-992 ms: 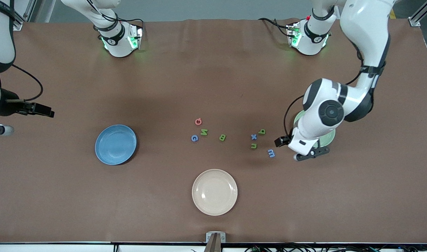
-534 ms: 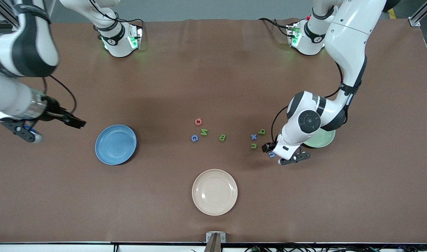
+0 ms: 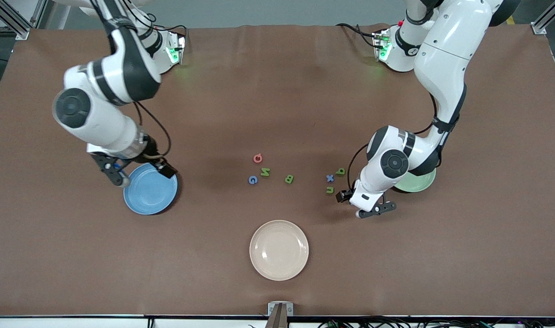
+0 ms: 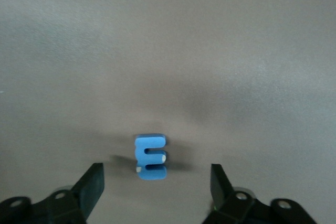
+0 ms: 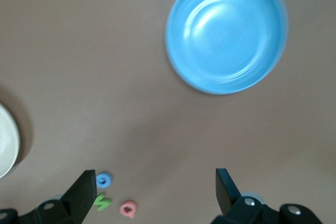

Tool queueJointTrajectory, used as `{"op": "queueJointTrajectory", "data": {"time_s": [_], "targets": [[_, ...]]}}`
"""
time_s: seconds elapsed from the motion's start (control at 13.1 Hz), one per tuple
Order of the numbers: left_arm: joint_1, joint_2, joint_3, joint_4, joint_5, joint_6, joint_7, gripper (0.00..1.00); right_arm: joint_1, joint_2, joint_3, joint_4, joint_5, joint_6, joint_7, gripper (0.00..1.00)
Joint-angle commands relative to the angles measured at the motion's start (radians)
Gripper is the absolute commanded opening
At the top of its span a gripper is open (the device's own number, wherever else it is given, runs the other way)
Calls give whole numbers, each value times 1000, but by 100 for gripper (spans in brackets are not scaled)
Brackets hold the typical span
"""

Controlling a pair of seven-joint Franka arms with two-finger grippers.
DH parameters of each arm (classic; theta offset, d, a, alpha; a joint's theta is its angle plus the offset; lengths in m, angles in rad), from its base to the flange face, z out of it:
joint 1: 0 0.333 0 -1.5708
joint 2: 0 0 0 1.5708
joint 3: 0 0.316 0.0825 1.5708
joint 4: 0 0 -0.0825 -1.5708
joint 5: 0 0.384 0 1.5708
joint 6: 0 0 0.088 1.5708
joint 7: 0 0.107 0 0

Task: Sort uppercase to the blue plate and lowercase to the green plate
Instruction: 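Reach both grippers toward the scattered foam letters, then grasp the blue E with the left gripper while the right gripper grasps the blue e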

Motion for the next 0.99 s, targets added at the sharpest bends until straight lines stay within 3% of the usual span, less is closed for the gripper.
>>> {"op": "queueJointTrajectory", "data": {"time_s": [0.0, 0.31, 0.53, 0.76, 0.92], "targets": [[-17, 19, 15, 27, 23, 3, -28, 81, 86, 115, -12, 29, 21, 113, 89, 100], [-16, 31, 13, 41, 72, 3, -32, 73, 162, 315, -17, 173, 3, 170, 195, 99], [-16, 45, 13, 45, 72, 3, -33, 68, 177, 396, -19, 245, -27, 173, 235, 98], [-16, 48, 15, 45, 72, 4, -33, 56, 197, 428, -19, 255, -57, 199, 273, 97], [-16, 48, 15, 45, 72, 4, -33, 41, 219, 450, -19, 255, -60, 219, 305, 97]]}}
